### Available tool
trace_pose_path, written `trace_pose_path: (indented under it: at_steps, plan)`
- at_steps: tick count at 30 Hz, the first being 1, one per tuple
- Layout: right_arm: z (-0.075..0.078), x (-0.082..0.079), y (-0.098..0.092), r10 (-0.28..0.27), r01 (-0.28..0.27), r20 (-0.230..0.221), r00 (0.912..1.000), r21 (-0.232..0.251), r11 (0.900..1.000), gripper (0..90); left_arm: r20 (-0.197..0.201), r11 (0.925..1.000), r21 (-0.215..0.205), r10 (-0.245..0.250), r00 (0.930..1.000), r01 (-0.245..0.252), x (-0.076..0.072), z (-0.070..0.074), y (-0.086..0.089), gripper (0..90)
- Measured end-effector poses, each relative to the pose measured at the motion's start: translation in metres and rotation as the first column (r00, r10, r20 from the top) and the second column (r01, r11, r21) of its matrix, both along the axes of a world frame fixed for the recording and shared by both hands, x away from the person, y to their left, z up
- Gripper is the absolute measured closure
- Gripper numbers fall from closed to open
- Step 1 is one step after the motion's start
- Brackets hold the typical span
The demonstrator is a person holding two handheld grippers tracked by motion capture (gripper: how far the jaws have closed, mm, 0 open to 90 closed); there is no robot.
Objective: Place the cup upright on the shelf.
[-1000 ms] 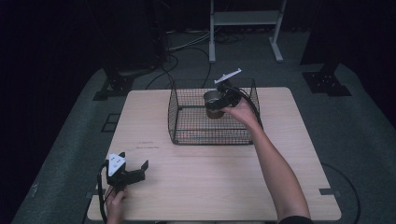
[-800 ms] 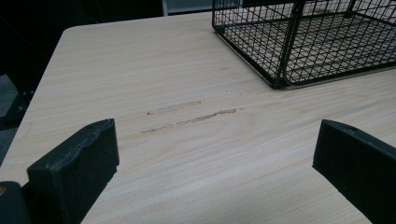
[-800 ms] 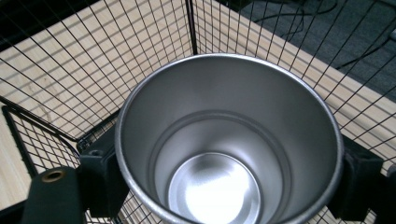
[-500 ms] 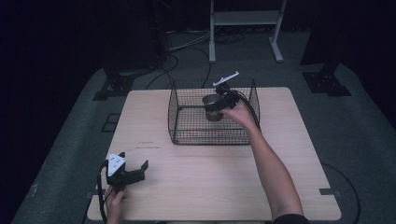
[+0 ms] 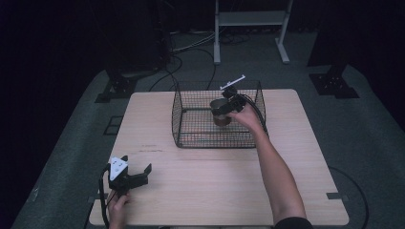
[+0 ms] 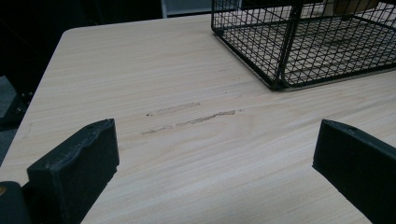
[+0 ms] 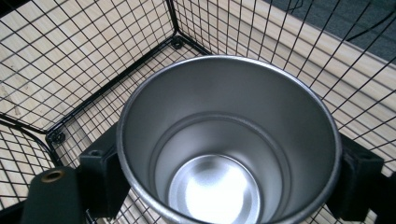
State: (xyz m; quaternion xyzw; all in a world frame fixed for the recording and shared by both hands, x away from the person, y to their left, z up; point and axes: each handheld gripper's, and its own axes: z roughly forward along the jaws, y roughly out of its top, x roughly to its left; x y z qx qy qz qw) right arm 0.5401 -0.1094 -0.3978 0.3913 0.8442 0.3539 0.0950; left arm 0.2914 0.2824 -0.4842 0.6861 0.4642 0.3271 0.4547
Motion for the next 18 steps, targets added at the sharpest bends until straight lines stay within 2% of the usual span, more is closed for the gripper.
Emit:
trace_pose_path:
  at_steps: [11,15,18]
  plan:
    - [-0.011,0.006,0.001,0.002,-0.002,-0.025,0.9997,-0.027,1.0,15.7,-0.002,1.0,0.002,-0.003,1.0,0.003,0.0,0.0,0.001,0.0]
    - [-0.015,0.006,0.004,0.008,-0.01,-0.038,0.9992,-0.065,0.998,15.1,0.001,1.0,0.004,-0.003,1.0,0.003,0.0,0.0,0.0,0.0]
    - [-0.018,0.006,0.006,0.009,-0.012,-0.045,0.9989,-0.075,0.997,15.1,0.001,1.0,0.002,-0.003,1.0,0.003,0.0,0.0,0.001,0.0]
